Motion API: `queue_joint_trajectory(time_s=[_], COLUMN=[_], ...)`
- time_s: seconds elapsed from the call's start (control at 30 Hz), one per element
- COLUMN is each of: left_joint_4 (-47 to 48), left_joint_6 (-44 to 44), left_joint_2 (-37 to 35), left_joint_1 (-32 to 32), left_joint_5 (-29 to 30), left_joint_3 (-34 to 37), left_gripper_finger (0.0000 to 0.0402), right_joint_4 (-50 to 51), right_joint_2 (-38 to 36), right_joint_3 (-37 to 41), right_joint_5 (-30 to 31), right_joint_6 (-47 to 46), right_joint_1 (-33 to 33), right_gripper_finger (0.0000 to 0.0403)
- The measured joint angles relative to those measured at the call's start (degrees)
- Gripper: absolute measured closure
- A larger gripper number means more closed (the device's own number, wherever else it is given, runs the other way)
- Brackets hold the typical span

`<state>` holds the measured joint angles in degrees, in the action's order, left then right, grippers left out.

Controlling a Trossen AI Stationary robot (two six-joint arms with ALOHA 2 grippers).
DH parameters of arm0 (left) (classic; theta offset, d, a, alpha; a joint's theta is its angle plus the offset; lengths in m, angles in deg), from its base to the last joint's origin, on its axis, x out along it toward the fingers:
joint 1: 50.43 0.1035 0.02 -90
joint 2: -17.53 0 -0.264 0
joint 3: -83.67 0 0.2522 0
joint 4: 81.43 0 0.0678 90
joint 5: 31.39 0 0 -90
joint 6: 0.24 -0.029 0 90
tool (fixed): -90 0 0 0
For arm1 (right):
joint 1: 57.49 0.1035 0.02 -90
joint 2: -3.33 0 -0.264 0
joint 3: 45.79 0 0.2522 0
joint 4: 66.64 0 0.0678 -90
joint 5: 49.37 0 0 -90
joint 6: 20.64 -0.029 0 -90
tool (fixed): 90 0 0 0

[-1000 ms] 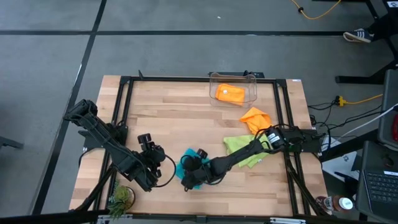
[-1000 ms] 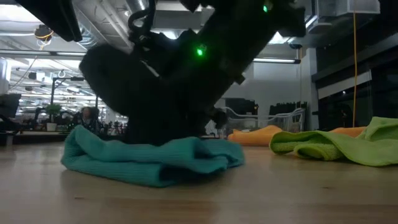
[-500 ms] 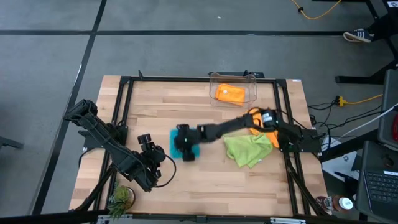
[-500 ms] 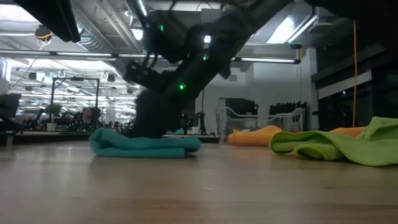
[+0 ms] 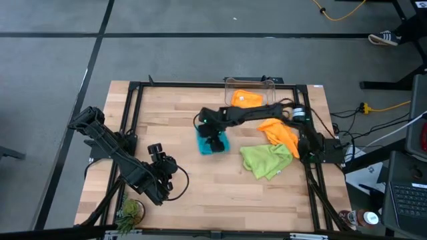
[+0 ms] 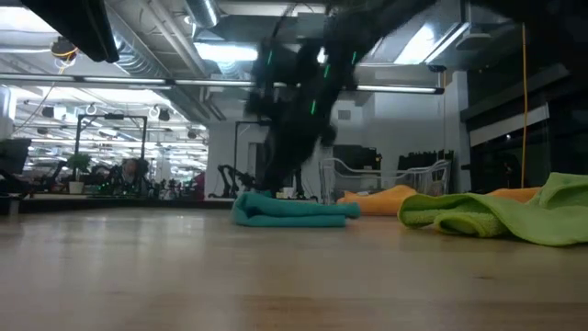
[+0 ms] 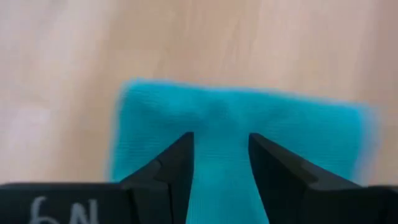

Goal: Fold microfiber towels
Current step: Put the blue microfiber cloth into the transparent bin

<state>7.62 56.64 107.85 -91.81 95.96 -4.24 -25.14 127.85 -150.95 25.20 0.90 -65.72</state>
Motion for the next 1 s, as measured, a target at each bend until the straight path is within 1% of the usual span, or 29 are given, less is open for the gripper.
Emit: queue_joint_trajectory(time_s=[0.1, 0.17, 0.23, 0.3, 0.4, 0.5, 0.6, 0.7, 0.8, 0.9, 1.0], left_joint_4=[-0.1, -0.4, -0.9, -1.6, -2.3, -3.5, -4.8, -5.7, -6.1, -6.1, -6.8], left_joint_6=[0.0, 0.0, 0.0, 0.0, 0.0, 0.1, 0.1, 0.0, 0.0, 0.1, 0.0], left_joint_2=[0.0, 0.0, 0.0, 0.0, 0.0, 0.0, 0.0, 0.0, 0.0, 0.0, 0.0], left_joint_1=[0.0, 0.0, 0.0, 0.0, 0.0, 0.0, 0.0, 0.0, 0.0, 0.0, 0.2], left_joint_5=[0.0, 0.0, 0.0, 0.0, 0.0, 0.0, 0.0, 0.0, 0.3, 1.0, 1.1], left_joint_3=[0.0, 0.0, 0.0, 0.0, 0.0, 0.0, 0.0, 0.0, 0.0, 0.0, 0.0], left_gripper_finger=[0.0229, 0.0229, 0.0229, 0.0229, 0.0229, 0.0229, 0.0229, 0.0229, 0.0229, 0.0229, 0.0229], right_joint_4=[6.9, 12.3, 16.5, 17.6, 17.6, 17.6, 15.7, 14.4, 6.5, -4.1, -11.1], right_joint_2=[-7.3, -10.7, -13.3, -15.7, -17.1, -16.6, -16.9, -16.7, -16.8, -16.8, -16.8], right_joint_3=[-0.5, -0.5, -0.3, -0.3, 0.9, 3.6, 8.0, 12.3, 16.3, 19.9, 22.3], right_joint_5=[2.1, 3.6, 3.8, 4.2, 5.6, 12.0, 20.4, 24.3, 27.4, 30.8, 31.0], right_joint_6=[-2.4, -5.5, -8.5, -11.0, -14.0, -16.9, -19.9, -24.0, -25.9, -25.8, -25.4], right_joint_1=[2.2, 4.2, 6.1, 8.1, 11.2, 13.9, 15.6, 16.9, 18.0, 18.3, 18.3], right_gripper_finger=[0.0247, 0.0247, 0.0247, 0.0247, 0.0247, 0.0247, 0.0247, 0.0247, 0.0247, 0.0247, 0.0247])
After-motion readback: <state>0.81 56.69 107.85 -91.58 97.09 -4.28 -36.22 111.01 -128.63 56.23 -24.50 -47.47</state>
